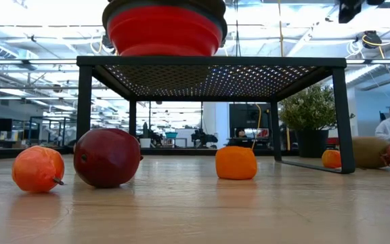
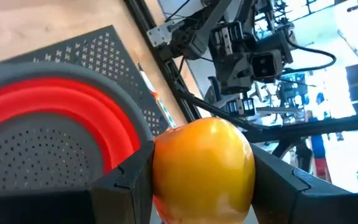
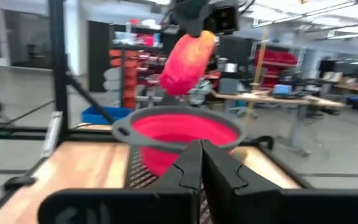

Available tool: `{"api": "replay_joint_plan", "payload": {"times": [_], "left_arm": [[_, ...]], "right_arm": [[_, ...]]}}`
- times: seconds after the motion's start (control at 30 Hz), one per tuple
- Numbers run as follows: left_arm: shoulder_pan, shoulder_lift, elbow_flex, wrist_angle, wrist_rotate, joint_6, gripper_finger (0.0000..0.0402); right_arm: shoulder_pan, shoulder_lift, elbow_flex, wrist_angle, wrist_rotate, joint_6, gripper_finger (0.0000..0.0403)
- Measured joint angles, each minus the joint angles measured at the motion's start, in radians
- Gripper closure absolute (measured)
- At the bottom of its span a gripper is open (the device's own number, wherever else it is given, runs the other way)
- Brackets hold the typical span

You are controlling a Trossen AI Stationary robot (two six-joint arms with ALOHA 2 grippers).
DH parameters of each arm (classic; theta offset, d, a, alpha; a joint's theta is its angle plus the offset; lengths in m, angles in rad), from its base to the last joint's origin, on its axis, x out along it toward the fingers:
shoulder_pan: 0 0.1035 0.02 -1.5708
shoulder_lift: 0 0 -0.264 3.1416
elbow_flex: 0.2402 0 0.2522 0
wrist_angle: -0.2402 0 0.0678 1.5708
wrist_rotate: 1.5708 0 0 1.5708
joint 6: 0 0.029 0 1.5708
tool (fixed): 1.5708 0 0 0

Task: Pick & Place Fruit
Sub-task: Put the mango into the red colander on the shelf

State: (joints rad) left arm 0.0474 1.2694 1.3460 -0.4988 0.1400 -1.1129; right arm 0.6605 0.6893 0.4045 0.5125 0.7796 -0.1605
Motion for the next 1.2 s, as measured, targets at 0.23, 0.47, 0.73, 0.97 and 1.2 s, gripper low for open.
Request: {"api": "replay_joint_plan", "payload": {"times": [0.23,0.47,0.73,0.97,1.2], "left_arm": [[0.000,0.000,0.000,-0.061,0.010,-0.115,0.0208],[0.000,0.000,0.000,-0.060,0.017,-0.163,0.0208],[0.000,0.000,0.000,-0.059,0.017,-0.183,0.0208],[0.000,0.000,0.000,-0.060,0.017,-0.192,0.0208],[0.000,0.000,0.000,-0.059,-0.009,-0.206,0.0208]], "right_arm": [[-0.003,-0.078,-0.038,-0.086,-0.108,0.059,0.0403],[-0.059,-0.165,-0.045,-0.246,-0.247,0.171,0.0403],[-0.147,-0.285,-0.045,-0.332,-0.432,0.206,0.0403],[-0.212,-0.412,-0.045,-0.435,-0.497,0.206,0.0403],[-0.230,-0.511,-0.045,-0.514,-0.497,0.206,0.0403]]}}
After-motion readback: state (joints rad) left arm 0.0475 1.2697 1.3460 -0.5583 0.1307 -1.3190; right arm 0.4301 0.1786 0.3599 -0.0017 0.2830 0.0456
